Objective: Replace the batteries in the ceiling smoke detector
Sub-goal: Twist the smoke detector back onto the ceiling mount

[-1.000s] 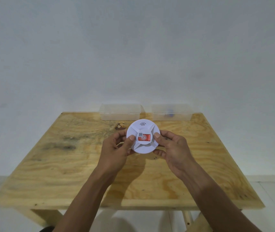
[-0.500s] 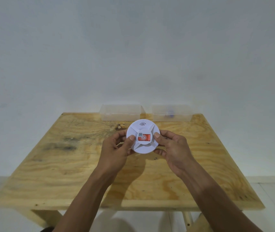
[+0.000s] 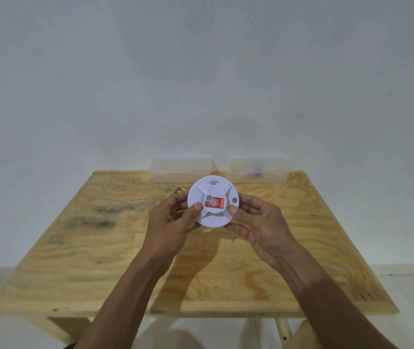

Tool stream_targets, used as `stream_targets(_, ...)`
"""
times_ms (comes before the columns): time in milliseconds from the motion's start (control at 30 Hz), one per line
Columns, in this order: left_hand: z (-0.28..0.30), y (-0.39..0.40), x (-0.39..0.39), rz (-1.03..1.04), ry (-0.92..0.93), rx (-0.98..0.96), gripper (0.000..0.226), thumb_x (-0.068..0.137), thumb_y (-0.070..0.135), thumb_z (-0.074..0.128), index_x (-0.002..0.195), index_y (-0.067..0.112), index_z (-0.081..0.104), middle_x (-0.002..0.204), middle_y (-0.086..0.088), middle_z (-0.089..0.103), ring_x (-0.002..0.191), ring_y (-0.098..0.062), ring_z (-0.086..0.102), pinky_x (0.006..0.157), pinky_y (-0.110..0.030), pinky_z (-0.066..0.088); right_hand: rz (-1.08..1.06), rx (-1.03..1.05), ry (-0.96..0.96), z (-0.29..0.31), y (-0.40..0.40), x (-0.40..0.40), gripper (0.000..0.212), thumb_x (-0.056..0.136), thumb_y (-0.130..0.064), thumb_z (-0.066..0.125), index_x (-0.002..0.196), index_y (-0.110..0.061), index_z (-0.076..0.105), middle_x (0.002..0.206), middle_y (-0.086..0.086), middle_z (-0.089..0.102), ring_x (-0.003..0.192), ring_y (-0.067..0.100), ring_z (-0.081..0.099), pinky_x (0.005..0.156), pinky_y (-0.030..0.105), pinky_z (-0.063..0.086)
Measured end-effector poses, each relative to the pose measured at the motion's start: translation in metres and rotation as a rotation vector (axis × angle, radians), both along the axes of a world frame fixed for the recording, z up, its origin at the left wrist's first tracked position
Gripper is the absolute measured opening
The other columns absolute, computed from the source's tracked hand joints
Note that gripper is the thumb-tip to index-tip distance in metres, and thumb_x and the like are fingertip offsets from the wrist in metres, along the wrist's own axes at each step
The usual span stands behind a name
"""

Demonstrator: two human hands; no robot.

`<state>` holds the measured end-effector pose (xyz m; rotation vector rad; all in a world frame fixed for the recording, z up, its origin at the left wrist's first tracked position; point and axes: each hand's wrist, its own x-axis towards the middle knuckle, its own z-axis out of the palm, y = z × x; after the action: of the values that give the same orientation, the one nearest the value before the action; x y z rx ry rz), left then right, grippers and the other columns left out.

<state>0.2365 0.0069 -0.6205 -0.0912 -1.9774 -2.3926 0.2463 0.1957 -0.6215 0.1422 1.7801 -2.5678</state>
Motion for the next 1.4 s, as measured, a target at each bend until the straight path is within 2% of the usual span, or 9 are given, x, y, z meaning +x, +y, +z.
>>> stream_targets(400, -0.0038, 0.0012, -0.0008, -0.005, 0.009, 0.011, 0.026, 0.091, 0.003, 0.070, 0.114, 0.014, 0.072, 0.105, -0.009, 0.079, 0.102, -0.030, 0.075, 0.083, -0.041, 0.063, -0.001, -0.011, -0.007, -0.0001, 0.0011, 0.0014, 0.034, 0.084, 0.002, 0.072, 0.117, -0.002, 0.067, 0.108, 0.016, 0.075, 0.096, 0.029, 0.074, 0.072, 0.035, 0.059)
stream_targets(1067, -0.0057, 0.0015, -0.0013, -0.002, -0.001, 0.002, 0.025, 0.092, 0.004, 0.069, 0.116, 0.010, 0.072, 0.108, -0.015, 0.077, 0.100, -0.031, 0.076, 0.082, -0.039, 0.064, -0.011, -0.002, -0.014, 0.0001, 0.0010, 0.0015, 0.034, 0.083, 0.001, 0.073, 0.117, -0.002, 0.068, 0.109, 0.017, 0.075, 0.098, 0.031, 0.074, 0.076, 0.039, 0.060)
stream_targets(1267, -0.0039, 0.0012, 0.0000, -0.006, -0.004, 0.004, 0.026, 0.092, 0.004, 0.069, 0.117, 0.010, 0.071, 0.109, -0.012, 0.078, 0.103, -0.032, 0.075, 0.085, -0.042, 0.063, -0.009, -0.002, -0.014, 0.0012, 0.0009, 0.0020, 0.034, 0.083, 0.002, 0.073, 0.116, -0.002, 0.067, 0.110, 0.018, 0.074, 0.099, 0.032, 0.074, 0.079, 0.042, 0.060)
stream_targets(1400, -0.0027, 0.0013, 0.0002, -0.007, 0.000, 0.005, 0.024, 0.092, 0.004, 0.069, 0.115, 0.012, 0.072, 0.109, -0.011, 0.078, 0.102, -0.030, 0.075, 0.083, -0.039, 0.063, -0.006, -0.006, -0.015, 0.0024, 0.0013, 0.0018, 0.034, 0.083, 0.002, 0.072, 0.116, -0.002, 0.067, 0.110, 0.018, 0.074, 0.100, 0.032, 0.073, 0.081, 0.043, 0.059)
